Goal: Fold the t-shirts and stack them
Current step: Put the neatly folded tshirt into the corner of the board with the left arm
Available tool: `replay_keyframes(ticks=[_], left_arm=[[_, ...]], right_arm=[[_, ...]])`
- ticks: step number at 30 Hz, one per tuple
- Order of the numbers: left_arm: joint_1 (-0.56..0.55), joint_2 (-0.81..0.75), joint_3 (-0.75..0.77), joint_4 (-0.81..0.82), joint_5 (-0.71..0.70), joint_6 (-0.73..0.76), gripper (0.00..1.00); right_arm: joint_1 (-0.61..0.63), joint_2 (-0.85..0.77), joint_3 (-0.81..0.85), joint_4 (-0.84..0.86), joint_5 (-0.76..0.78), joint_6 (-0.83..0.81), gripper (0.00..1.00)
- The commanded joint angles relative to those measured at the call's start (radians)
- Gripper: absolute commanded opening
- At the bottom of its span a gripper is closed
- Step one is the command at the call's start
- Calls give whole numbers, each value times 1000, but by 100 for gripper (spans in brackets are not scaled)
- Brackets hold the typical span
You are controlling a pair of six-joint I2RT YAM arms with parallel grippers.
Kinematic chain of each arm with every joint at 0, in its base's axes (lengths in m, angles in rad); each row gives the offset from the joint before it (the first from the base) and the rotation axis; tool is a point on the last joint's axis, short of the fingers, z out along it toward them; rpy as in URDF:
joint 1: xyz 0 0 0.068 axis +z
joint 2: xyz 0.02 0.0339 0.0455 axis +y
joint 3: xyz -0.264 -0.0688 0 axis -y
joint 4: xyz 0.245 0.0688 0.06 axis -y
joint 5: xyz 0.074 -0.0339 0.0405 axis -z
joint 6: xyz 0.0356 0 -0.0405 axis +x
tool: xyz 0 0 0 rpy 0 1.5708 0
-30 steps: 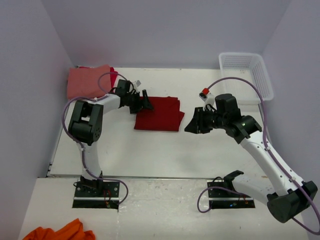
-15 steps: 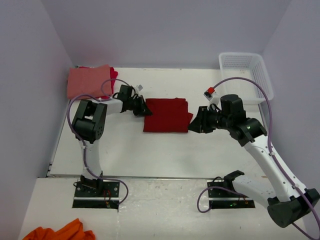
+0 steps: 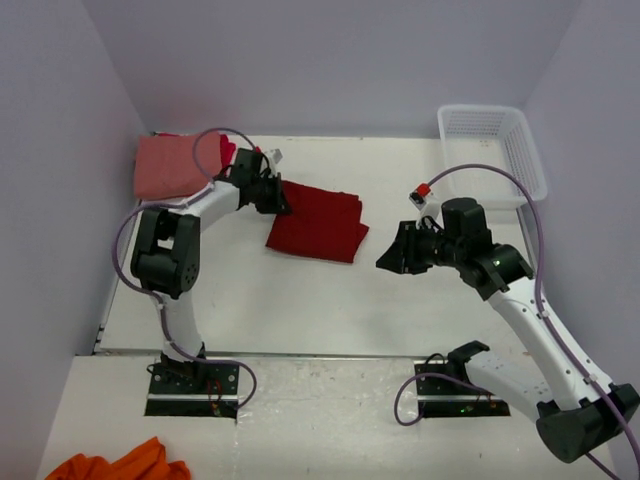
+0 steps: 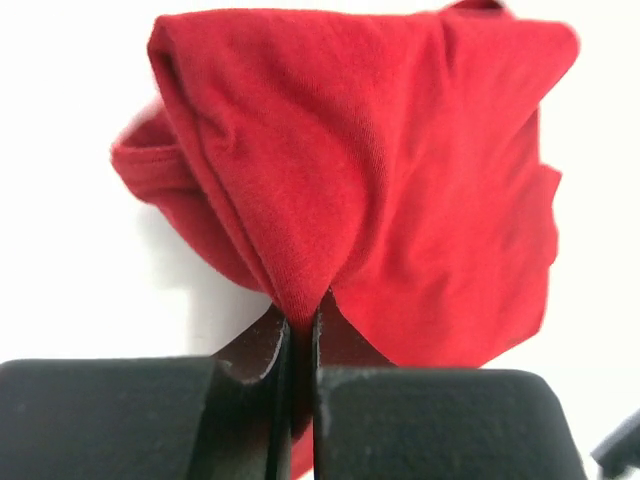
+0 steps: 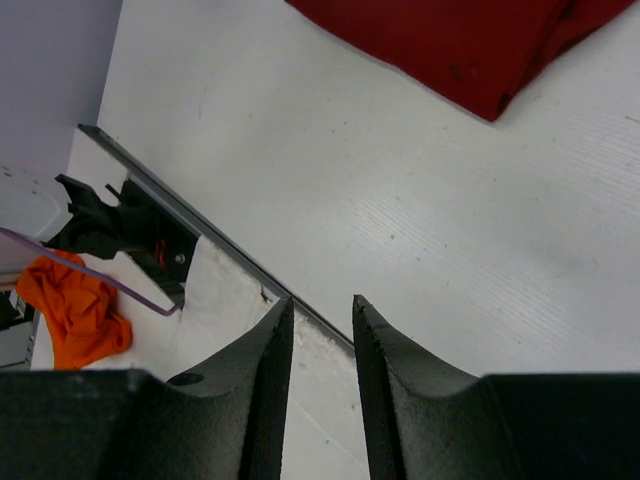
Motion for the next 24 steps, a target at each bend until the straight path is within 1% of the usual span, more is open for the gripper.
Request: replay_keyframes(ticks=[1,2,4,5,7,10,12,16,18,24], left_arm=[[8,-99,176,-163,-192,197,0],[8,-99,237,-186,-216,222,0],[15,-99,291,-223,-258,298,0],[17,-99,334,-231,-268,320,0],[20,-101,368,-246,-291,381,0],[38,-90,443,-263,-311,417,0],[60,-79,465,-272,-317,458,0],[96,-52,520,-281,-318,489,0],[101,-35,541,-292,-344,516,0],[144,10,623,-278,-325,581,0]], right_arm=[[-2,-17,-20,30,-33,22,32],[-2,-17,-24,35,-52,23,31],[-2,-17,-41,36,-44,28,30],[0,-17,-43,30,-38,22,28],[-2,-16,-43,15,-21,11,26],[0,-22,-46,4,0,-4,17],[0,-22,-48,7,-12,-4,14],[0,-19,-51,6,-24,-4,14],[-2,-17,-55,6,-27,-7,14],[3,-7,-72,7,-78,11,14]])
